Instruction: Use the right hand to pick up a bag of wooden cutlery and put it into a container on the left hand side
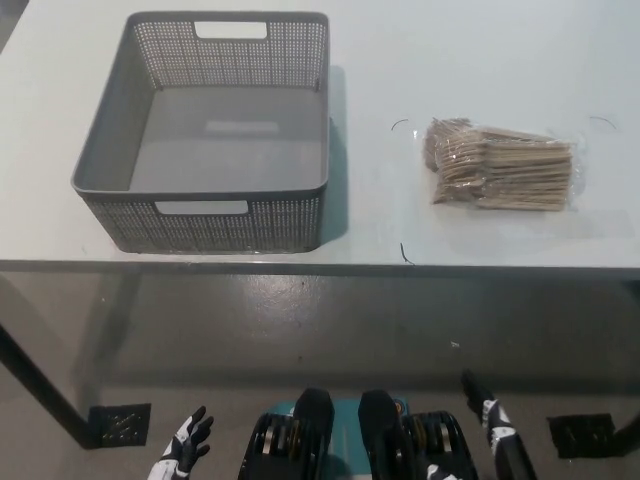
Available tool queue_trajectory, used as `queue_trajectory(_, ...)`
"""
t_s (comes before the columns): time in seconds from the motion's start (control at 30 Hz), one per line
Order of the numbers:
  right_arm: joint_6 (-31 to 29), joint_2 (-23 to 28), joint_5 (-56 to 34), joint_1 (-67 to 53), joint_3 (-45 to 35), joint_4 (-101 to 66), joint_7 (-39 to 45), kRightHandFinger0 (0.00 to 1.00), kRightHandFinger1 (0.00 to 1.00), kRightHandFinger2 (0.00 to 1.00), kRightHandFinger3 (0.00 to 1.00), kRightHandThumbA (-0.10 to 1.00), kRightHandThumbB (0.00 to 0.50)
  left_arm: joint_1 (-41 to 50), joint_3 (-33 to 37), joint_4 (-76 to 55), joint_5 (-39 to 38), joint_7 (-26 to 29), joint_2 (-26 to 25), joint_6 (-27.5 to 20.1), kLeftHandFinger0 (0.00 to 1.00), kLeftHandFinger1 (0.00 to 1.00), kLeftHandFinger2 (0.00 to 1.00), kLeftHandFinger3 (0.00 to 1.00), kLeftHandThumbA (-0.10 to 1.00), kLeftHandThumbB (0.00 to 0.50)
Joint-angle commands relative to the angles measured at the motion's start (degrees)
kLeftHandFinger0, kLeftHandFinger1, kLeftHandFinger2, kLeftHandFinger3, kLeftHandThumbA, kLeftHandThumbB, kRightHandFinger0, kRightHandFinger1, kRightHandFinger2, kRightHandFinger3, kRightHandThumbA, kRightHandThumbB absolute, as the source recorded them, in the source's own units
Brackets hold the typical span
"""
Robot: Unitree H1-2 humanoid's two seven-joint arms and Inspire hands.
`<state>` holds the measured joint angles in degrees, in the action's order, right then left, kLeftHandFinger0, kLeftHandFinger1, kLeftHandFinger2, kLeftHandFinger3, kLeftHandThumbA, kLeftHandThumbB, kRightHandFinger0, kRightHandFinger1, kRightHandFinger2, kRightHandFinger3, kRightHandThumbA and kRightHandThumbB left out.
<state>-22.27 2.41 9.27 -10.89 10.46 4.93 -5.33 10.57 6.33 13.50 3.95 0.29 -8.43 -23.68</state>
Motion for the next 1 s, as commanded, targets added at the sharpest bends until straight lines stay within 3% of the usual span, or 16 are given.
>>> queue_trajectory(0.0, -4.66, 1.80, -0.81, 0.91, -0.93, -6.27, -1.73, 1.00, 1.00, 1.00, 1.00, 0.88, 0.084, -0.21, 0.45, -2.74, -0.35, 0.93, -1.25, -3.25, 1.00, 1.00, 1.00, 1.00, 1.00, 0.314)
queue_trajectory(0.07, -4.66, 3.17, 0.72, 1.14, -2.25, -9.68, -0.39, 1.00, 1.00, 1.00, 1.00, 0.96, 0.138, -0.14, 0.93, -3.54, -0.39, 0.23, -1.74, -3.25, 1.00, 1.00, 1.00, 1.00, 1.00, 0.304)
queue_trajectory(0.1, -4.66, 3.38, 1.30, 1.23, -2.69, -10.47, -0.23, 1.00, 1.00, 1.00, 1.00, 0.97, 0.142, -0.14, 1.11, -3.71, -0.28, 0.11, -1.92, -3.25, 1.00, 1.00, 1.00, 1.00, 1.00, 0.303)
queue_trajectory(0.2, 0.29, 5.68, 4.26, 2.21, -5.06, -17.34, 0.69, 1.00, 1.00, 1.00, 1.00, 0.98, 0.232, 0.11, 1.76, -4.15, -0.78, -1.28, -2.40, -3.25, 1.00, 1.00, 1.00, 1.00, 1.00, 0.335)
queue_trajectory(0.23, 0.97, 6.43, 5.03, 2.92, -5.64, -18.53, 1.03, 1.00, 1.00, 1.00, 1.00, 0.98, 0.239, 0.11, 1.84, -4.26, -0.90, -1.46, -2.49, -3.25, 1.00, 1.00, 1.00, 1.00, 1.00, 0.334)
queue_trajectory(0.3, 5.19, 9.35, 7.66, 6.12, -8.32, -22.74, 2.31, 1.00, 1.00, 1.00, 1.00, 0.97, 0.358, 0.01, 2.30, -4.71, -0.83, -1.99, -3.01, -3.25, 1.00, 1.00, 1.00, 1.00, 1.00, 0.376)
queue_trajectory(0.37, 9.20, 11.63, 7.78, 9.13, -10.39, -25.52, 3.61, 1.00, 1.00, 1.00, 1.00, 0.93, 0.407, -0.26, 2.66, -4.76, -0.90, -2.49, -3.38, -3.25, 1.00, 1.00, 1.00, 1.00, 1.00, 0.395)
queue_trajectory(0.57, 19.91, 18.83, 9.95, 18.95, -13.82, -28.74, 8.32, 1.00, 1.00, 1.00, 1.00, 0.96, 0.472, -1.37, 3.55, -4.57, -1.18, -3.31, -4.19, -3.25, 1.00, 1.00, 1.00, 1.00, 1.00, 0.412)
queue_trajectory(0.67, 25.00, 22.44, 9.61, 25.23, -14.17, -28.37, 11.25, 1.00, 1.00, 1.00, 1.00, 0.98, 0.473, -1.94, 3.56, -4.49, -1.31, -3.53, -4.35, -3.25, 1.00, 1.00, 1.00, 1.00, 1.00, 0.406)
queue_trajectory(0.73, 28.24, 25.34, 10.61, 31.06, -13.53, -26.85, 13.76, 1.00, 1.00, 1.00, 1.00, 0.93, 0.431, -2.11, 3.28, -4.62, -1.41, -3.57, -4.29, -3.25, 1.00, 1.00, 1.00, 1.00, 1.00, 0.412)
queue_trajectory(0.8, 31.07, 27.80, 11.52, 35.69, -12.50, -24.99, 16.27, 1.00, 1.00, 1.00, 1.00, 0.89, 0.419, -2.29, 3.12, -4.73, -1.44, -3.74, -4.29, -3.25, 1.00, 1.00, 1.00, 1.00, 1.00, 0.429)
queue_trajectory(0.97, 35.54, 33.17, 12.96, 48.75, -7.66, -14.60, 23.06, 1.00, 1.00, 1.00, 1.00, 0.84, 0.462, -1.84, 3.15, -4.41, -1.59, -4.03, -3.93, -3.25, 1.00, 1.00, 1.00, 1.00, 1.00, 0.433)
